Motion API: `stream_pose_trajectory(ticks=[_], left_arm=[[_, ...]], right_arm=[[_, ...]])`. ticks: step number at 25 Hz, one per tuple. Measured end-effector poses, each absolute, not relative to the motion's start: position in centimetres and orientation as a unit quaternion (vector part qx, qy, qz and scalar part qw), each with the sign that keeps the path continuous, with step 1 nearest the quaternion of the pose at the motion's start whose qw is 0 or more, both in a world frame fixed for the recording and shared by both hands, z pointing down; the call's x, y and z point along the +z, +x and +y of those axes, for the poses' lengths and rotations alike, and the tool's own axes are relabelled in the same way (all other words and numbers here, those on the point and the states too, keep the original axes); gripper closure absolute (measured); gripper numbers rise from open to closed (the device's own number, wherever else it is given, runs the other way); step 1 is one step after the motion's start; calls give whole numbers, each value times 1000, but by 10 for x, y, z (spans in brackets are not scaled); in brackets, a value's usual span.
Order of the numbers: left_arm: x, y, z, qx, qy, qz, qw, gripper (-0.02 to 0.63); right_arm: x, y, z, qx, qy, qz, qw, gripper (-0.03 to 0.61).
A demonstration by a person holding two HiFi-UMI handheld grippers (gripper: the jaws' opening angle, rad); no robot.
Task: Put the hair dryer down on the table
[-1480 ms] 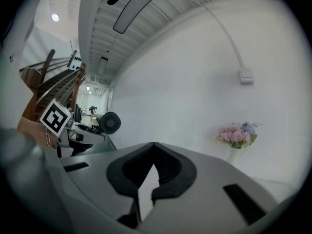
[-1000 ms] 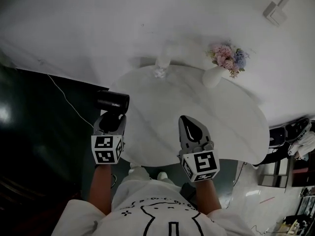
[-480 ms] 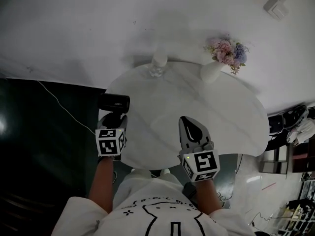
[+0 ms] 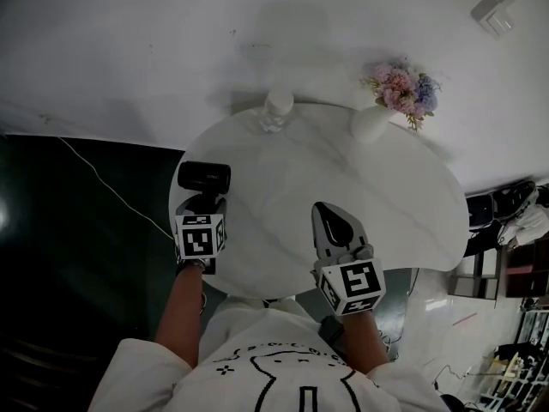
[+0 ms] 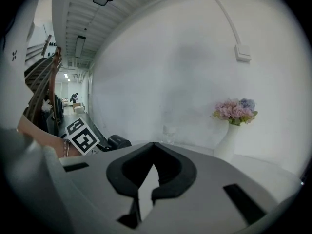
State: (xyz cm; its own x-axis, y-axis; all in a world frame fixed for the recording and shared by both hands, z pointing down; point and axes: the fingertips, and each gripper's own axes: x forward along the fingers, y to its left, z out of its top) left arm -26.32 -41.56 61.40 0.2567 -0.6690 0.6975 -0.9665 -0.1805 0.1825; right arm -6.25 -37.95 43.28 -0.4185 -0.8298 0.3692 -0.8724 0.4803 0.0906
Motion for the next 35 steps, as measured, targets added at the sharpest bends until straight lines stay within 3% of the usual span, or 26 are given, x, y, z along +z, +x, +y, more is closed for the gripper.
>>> stream_pose_trajectory(ticks=[10, 31, 35], left_arm=[[633, -260, -425, 284, 699, -561, 341, 362], [641, -257, -425, 334, 687, -569, 305, 360], [630, -260, -430, 329, 690, -572, 296, 304]], right_arm=[[441, -58, -383, 63, 506, -835, 206, 581], [439, -68, -386, 56, 489, -846, 207, 581], [431, -60, -386, 49, 488, -849, 197, 581]])
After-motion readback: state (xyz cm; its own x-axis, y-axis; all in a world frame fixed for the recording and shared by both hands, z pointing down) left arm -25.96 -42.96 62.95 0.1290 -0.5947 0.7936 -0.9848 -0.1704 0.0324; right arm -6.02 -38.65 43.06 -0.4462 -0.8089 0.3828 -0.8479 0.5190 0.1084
